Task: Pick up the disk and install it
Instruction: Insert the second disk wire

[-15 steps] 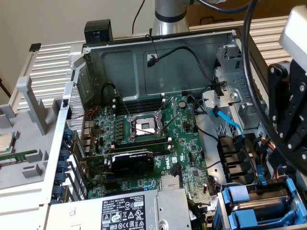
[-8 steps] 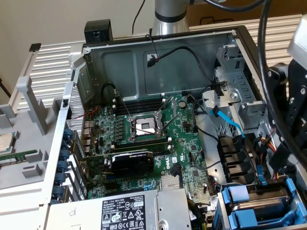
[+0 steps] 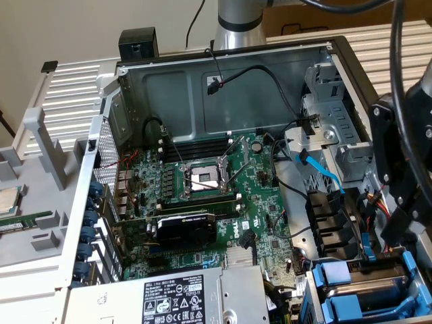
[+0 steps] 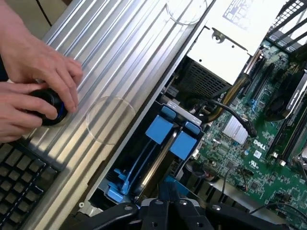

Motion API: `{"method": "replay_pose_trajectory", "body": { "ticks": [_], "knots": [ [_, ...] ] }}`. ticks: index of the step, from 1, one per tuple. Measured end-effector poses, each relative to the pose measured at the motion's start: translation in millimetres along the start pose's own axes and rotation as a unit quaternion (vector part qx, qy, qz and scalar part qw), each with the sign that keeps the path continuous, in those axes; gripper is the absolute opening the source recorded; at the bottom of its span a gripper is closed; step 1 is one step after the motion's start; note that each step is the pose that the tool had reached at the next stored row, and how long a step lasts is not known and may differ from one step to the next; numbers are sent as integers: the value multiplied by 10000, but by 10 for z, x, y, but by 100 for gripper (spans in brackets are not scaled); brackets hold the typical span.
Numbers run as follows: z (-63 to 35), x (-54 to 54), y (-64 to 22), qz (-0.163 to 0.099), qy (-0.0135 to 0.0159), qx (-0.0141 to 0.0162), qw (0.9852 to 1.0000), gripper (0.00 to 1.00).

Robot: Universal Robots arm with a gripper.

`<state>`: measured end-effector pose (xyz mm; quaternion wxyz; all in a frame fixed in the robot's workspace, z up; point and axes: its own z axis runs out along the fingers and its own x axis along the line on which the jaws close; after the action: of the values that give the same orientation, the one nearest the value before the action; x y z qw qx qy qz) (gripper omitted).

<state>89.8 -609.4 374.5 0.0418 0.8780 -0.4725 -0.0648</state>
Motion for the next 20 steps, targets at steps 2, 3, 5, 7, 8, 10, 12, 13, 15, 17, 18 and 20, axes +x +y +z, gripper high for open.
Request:
{"method": "replay_pose_trajectory", "body": {
  "ticks": [2,3,5,7,8,10,12,13,15,17,18,20],
  "knots": [
    [0,0,0,-177,24,-13,9998,11],
    [0,0,0,-270,36,-20,9996,11],
    [0,0,1,-450,58,-32,9990,11],
    [1,0,1,-627,77,-41,9980,11],
    [0,0,0,-714,86,-46,9974,11],
    [0,0,1,-879,103,-54,9961,11],
    [0,0,1,-1046,119,-62,9944,11],
    [0,0,1,-1125,127,-66,9936,11],
    [0,0,1,-1275,140,-72,9917,11],
    [0,0,0,-1429,154,-79,9896,11],
    [0,0,1,-1510,162,-83,9884,11],
    [0,0,0,-1652,176,-89,9861,11]
  ]
}}
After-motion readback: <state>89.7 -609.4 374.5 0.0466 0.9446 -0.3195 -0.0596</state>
